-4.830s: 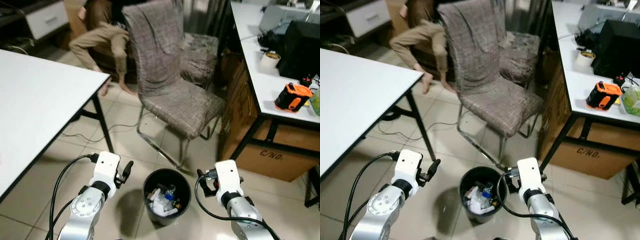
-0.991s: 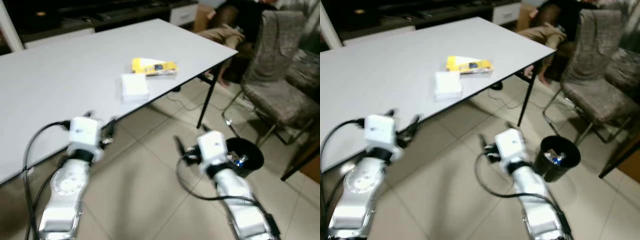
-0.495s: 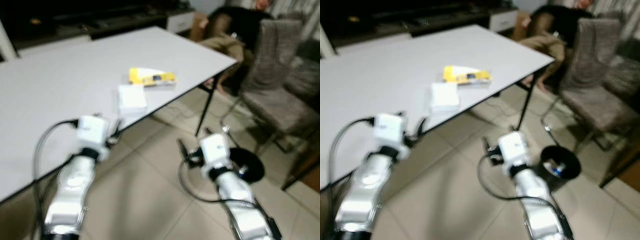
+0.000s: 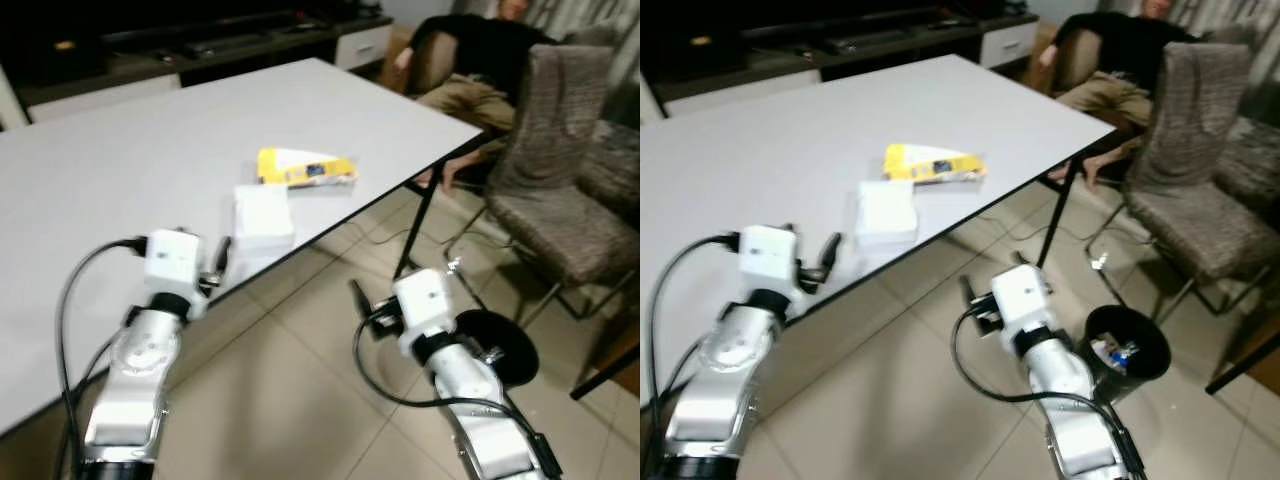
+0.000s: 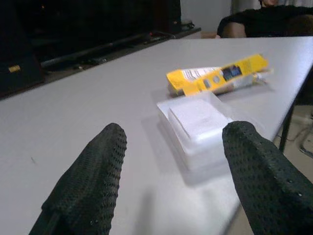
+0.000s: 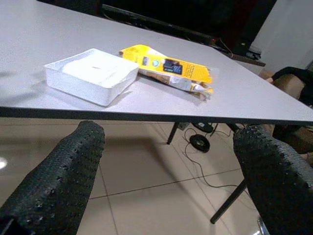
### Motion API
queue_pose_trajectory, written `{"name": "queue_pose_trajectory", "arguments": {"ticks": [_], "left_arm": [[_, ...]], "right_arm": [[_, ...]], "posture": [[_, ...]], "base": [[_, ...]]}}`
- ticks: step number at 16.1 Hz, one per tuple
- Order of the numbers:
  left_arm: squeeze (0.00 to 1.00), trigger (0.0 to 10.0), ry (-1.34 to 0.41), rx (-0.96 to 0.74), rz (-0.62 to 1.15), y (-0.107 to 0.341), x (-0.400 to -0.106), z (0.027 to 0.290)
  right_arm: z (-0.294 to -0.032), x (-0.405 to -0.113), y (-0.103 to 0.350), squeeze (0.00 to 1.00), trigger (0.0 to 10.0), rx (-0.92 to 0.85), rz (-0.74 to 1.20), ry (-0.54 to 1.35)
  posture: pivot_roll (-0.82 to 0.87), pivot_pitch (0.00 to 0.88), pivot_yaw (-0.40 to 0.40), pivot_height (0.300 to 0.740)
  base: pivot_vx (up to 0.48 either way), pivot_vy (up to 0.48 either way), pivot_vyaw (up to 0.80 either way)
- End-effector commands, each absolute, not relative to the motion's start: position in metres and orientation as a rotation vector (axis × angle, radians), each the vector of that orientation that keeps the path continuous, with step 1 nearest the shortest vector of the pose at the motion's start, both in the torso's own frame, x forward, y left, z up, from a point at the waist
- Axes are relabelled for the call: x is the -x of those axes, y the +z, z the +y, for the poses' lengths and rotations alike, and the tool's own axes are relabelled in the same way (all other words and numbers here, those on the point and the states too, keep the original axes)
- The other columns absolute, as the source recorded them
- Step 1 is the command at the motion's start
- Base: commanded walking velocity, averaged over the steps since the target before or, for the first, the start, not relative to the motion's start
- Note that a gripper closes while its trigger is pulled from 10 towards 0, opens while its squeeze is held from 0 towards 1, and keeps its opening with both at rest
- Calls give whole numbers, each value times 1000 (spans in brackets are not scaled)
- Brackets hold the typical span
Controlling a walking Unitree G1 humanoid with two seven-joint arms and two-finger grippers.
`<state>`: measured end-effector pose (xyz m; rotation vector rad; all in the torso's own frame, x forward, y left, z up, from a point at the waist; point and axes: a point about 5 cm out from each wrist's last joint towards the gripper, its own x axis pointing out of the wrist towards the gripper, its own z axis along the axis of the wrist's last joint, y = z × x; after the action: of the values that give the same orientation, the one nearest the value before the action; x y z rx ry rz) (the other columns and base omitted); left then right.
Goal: Picking trash to rubbish bin
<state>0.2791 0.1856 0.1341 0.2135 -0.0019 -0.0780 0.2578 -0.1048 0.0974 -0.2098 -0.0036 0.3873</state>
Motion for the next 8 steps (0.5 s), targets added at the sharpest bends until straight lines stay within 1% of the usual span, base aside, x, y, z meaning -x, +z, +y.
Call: {"name": "queue_pose_trajectory", "arguments": {"ticks": [1, 2, 4, 5, 8], "left_arm": [[0, 10000, -113, -200, -5, 135, -281, 174], [0, 10000, -113, -201, -5, 135, -281, 174], [0, 10000, -114, -201, -6, 135, -282, 175], [0, 10000, -119, -205, -3, 135, -283, 175], [0, 10000, -128, -203, -5, 136, -285, 172]], "right_arm": [[-115, -259, 99, 0, 10000, 228, -9, 362], [-115, -259, 99, 0, 10000, 227, -9, 363], [-115, -259, 100, 0, 10000, 219, -20, 353], [-118, -261, 98, 0, 10000, 186, 2, 317], [-119, -261, 97, 0, 10000, 192, 1, 321]], "posture": [[11, 0, -43, 740], [12, 0, -43, 740], [12, 0, -40, 740], [13, 0, -39, 740], [16, 0, -40, 740]], "base": [[360, 0, 800], [364, 0, 800], [360, 0, 494], [356, 0, 0], [361, 0, 0]]}}
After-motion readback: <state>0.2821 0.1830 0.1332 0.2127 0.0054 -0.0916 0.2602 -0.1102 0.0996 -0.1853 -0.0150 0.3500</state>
